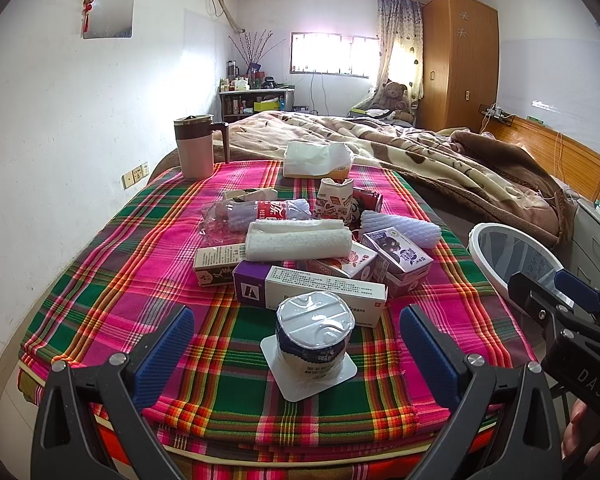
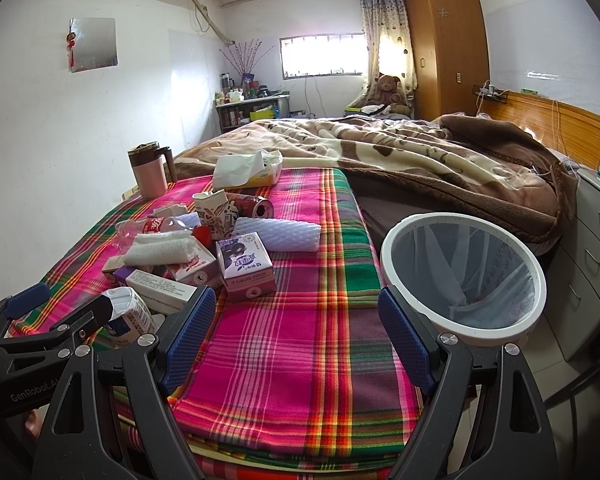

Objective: Collect trash

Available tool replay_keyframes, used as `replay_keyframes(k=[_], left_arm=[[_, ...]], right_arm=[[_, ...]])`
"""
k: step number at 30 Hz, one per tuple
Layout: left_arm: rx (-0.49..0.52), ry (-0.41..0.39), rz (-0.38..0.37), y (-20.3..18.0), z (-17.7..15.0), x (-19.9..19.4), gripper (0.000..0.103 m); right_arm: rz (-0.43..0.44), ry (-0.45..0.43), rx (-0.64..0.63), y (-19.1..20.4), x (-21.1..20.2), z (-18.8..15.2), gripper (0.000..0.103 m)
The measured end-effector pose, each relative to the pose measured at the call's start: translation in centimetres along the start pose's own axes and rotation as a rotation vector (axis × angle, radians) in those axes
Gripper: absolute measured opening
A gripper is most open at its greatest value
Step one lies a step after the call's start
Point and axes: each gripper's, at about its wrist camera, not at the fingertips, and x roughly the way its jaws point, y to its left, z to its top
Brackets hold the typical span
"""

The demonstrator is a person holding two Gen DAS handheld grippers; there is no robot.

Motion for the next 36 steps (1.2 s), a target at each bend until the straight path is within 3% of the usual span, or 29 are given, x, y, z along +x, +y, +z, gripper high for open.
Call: replay_keyframes(k=[26,36], left_arm=[[-0.001,0.031,-0.007,0.7,0.0,1.0,0.103],[-0.04,0.126,-0.101,4.1,-0.3,3.7,0.103]], right_arm=[[0.002,0.014,-0.008,0.0,0.5,0.1,0.085],[0.098,0.102,-0.048,0.4,5.2,0.8,0.085]])
